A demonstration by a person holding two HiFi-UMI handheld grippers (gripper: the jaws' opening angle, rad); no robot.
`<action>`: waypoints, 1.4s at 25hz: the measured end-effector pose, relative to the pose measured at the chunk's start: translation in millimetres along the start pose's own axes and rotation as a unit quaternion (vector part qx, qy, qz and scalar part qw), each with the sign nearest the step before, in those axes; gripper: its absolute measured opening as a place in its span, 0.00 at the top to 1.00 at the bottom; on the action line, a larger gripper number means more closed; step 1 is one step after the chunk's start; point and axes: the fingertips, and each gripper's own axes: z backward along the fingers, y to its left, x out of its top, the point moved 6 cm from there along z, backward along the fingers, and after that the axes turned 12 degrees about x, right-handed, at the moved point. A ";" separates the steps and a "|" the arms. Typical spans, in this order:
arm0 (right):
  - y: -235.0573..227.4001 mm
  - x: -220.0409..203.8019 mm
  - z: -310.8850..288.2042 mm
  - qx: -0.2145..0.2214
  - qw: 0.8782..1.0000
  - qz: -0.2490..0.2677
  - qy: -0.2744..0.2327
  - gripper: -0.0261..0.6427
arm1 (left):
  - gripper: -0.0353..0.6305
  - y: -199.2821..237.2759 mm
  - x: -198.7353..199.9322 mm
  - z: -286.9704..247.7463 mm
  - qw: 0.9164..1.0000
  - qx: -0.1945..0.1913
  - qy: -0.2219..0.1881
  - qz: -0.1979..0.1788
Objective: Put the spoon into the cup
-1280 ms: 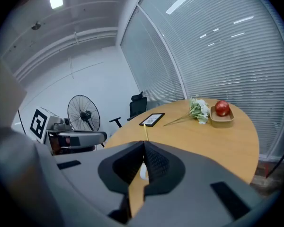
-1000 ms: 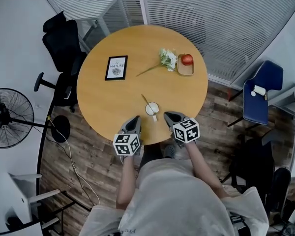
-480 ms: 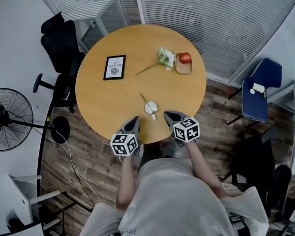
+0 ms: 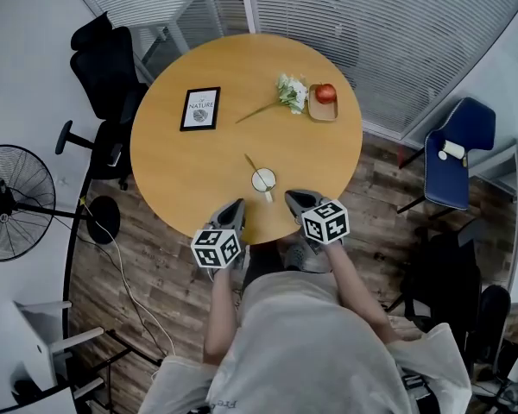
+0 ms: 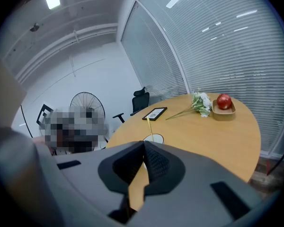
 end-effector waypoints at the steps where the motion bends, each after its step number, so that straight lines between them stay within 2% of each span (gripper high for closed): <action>1: -0.2 -0.5 -0.7 0.001 1.000 -0.001 0.001 0.97 | 0.94 -0.1 -0.3 0.4 1.000 -0.001 0.000 0.001; 18: -2.7 -0.4 -0.2 0.009 1.000 0.002 0.005 0.97 | 0.94 -6.5 -1.7 -4.4 1.000 -0.005 0.009 -0.008; 29: -3.0 -3.4 1.0 0.010 0.999 0.026 0.026 0.97 | 0.94 -15.0 -6.4 -9.9 0.999 -0.005 0.016 -0.050; 35: -8.3 -4.0 3.4 0.004 1.000 0.017 0.023 0.97 | 0.94 -22.5 -7.0 -13.5 0.998 -0.033 0.022 -0.048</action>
